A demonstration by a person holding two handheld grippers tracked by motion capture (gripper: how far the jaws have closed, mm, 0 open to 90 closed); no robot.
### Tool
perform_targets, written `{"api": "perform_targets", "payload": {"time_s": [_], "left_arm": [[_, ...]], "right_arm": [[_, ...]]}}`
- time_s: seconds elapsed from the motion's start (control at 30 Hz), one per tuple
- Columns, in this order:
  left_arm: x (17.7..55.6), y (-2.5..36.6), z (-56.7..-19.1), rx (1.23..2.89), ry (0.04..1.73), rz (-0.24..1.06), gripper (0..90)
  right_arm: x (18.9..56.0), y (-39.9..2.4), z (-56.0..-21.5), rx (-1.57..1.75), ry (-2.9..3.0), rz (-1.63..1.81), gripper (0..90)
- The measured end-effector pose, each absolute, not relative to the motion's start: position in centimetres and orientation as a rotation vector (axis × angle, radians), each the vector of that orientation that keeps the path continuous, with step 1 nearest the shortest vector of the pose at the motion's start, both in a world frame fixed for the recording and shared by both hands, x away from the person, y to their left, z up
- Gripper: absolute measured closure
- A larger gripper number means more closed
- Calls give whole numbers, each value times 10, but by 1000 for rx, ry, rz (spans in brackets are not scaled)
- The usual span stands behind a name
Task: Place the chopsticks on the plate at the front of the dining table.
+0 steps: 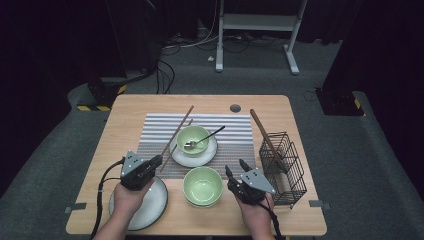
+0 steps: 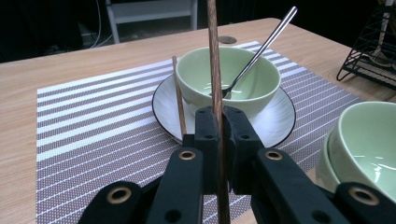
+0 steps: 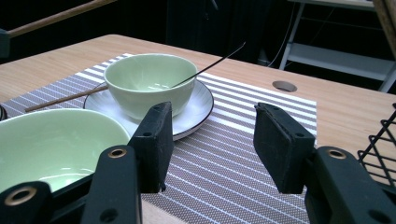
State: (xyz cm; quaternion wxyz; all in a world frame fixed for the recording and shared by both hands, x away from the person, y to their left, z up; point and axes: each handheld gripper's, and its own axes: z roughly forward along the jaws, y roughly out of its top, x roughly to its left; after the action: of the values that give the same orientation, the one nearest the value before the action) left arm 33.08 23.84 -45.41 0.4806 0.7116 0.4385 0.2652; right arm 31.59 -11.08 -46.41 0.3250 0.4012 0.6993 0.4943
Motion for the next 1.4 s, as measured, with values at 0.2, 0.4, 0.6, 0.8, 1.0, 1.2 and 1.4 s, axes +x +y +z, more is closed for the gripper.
{"api": "perform_targets", "payload": {"time_s": [0.2, 0.4, 0.6, 0.8, 1.0, 1.2, 1.4], "left_arm": [[337, 243, -455, 1753, 1097, 631, 845], [341, 247, -457, 1763, 1120, 632, 845], [346, 247, -460, 1781, 1146, 625, 844], [351, 246, -461, 1805, 1162, 623, 844], [356, 245, -461, 1816, 1175, 621, 845], [362, 242, -462, 1829, 1194, 619, 845], [369, 239, -468, 1857, 1214, 611, 845]], "right_arm": [[314, -110, -465, 1052, 1838, 1304, 472], [315, -109, -468, 1064, 1849, 1304, 472], [316, -108, -470, 1067, 1857, 1301, 472], [316, -109, -471, 1072, 1862, 1297, 473], [316, -109, -472, 1072, 1863, 1298, 473], [316, -109, -472, 1071, 1863, 1299, 474], [315, -109, -472, 1068, 1867, 1300, 473]]}}
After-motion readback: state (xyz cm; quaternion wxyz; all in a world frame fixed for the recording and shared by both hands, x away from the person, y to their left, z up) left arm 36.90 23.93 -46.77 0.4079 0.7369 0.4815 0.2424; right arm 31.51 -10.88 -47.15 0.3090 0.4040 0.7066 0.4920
